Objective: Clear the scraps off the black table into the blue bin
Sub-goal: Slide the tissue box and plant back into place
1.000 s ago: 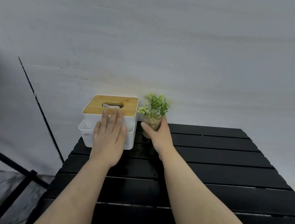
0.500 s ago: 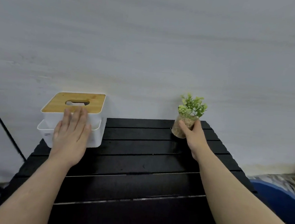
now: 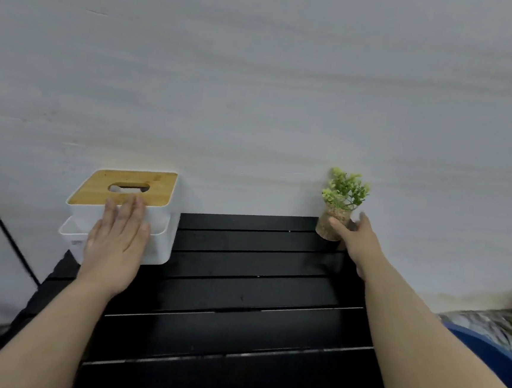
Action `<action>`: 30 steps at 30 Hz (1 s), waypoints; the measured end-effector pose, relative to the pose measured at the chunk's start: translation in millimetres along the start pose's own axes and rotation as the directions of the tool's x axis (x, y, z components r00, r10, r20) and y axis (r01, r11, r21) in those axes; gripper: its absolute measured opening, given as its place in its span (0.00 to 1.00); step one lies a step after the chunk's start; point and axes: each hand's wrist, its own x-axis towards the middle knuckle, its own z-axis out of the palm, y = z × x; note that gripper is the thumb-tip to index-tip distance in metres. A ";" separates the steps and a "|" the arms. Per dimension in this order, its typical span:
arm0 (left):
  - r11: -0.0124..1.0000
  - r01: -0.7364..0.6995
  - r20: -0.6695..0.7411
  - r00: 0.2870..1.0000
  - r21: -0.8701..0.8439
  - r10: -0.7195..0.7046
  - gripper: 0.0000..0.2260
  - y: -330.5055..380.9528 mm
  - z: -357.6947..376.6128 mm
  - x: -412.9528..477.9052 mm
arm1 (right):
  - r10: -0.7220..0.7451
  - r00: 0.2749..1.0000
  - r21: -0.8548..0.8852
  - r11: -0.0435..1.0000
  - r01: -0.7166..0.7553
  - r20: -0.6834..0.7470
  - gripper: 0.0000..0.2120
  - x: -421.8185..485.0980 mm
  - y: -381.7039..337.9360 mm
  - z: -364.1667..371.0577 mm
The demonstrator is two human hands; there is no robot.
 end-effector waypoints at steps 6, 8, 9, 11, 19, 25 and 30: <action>0.939 -0.021 -0.045 0.999 -0.343 0.006 0.23 -5.8 -40.4 -12.2 | -0.140 0.990 0.090 0.986 0.140 -0.008 0.21 -108.4 -24.8 50.6; 0.950 0.021 -0.090 0.995 -0.311 -0.051 0.25 -22.3 -46.7 -14.1 | -0.236 0.954 0.163 0.965 0.207 0.185 0.17 -130.5 -47.6 91.5; 0.945 0.059 -0.101 0.990 -0.320 -0.096 0.26 -31.9 -47.9 -13.3 | -0.268 0.920 0.183 0.958 0.222 0.285 0.18 -138.9 -60.2 114.7; 0.911 0.140 -0.089 0.978 -0.388 -0.188 0.30 -48.4 -50.1 -9.4 | -0.314 0.852 0.194 0.947 0.254 0.419 0.23 -149.4 -85.2 159.9; 0.667 0.235 0.157 0.972 -0.707 -0.176 0.29 -56.3 -46.9 -0.2 | -0.249 0.791 0.202 0.966 0.162 0.559 0.28 -151.6 -120.4 224.6; 0.605 0.233 0.233 0.969 -0.761 -0.081 0.31 -18.9 -23.8 -6.9 | -0.210 0.851 0.301 0.951 0.065 0.482 0.13 -147.2 -102.7 161.1; 0.586 0.175 0.248 0.968 -0.792 0.047 0.31 60.3 3.5 -5.5 | -0.175 0.892 0.307 0.951 0.043 0.416 0.20 -120.3 -80.2 90.9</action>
